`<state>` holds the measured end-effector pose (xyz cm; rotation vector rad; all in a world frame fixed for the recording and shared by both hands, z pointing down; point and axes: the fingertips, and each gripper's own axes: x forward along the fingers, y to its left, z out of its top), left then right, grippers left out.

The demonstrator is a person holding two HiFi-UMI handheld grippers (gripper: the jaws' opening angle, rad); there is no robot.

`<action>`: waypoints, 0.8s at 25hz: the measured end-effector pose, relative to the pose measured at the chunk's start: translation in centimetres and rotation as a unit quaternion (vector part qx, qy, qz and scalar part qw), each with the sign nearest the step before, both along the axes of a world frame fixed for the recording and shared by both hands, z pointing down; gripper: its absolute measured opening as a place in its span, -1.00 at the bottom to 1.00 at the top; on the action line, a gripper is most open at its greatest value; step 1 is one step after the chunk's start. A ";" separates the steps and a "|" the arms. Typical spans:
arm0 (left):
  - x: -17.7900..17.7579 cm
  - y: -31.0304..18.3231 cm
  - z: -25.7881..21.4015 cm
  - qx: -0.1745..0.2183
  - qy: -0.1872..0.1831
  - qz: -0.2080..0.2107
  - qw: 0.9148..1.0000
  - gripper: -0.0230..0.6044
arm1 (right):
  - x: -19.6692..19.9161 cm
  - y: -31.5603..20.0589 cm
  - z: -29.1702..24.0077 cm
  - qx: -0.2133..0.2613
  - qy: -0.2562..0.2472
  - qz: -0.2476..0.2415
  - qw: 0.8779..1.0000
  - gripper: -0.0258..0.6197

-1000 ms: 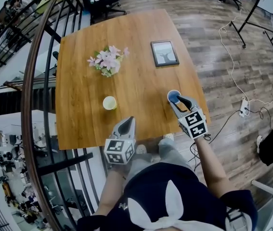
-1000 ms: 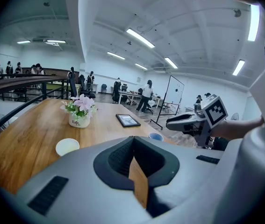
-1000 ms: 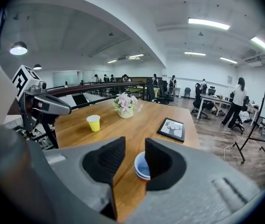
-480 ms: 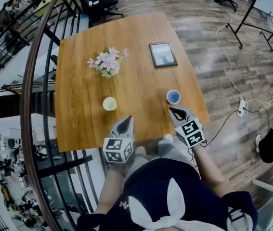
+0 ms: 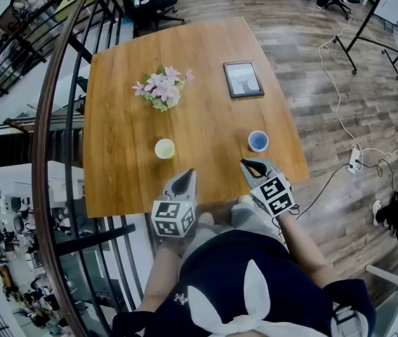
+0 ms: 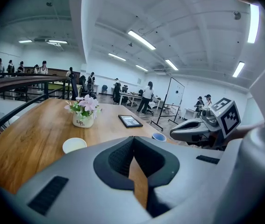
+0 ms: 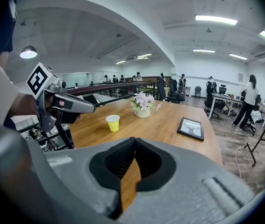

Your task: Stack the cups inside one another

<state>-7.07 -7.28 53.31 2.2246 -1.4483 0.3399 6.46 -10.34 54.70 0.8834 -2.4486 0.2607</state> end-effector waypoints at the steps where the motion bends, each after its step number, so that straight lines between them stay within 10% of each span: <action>1: -0.4 0.1 0.0 0.000 0.000 -0.004 1.000 -0.87 | -0.6 0.0 -0.1 0.001 -0.001 -0.006 1.000 -0.92; 20: -8.8 4.7 -0.8 -0.003 -0.014 -0.128 0.992 -0.87 | -12.4 0.7 -2.0 0.018 -0.012 -0.151 0.988 -0.15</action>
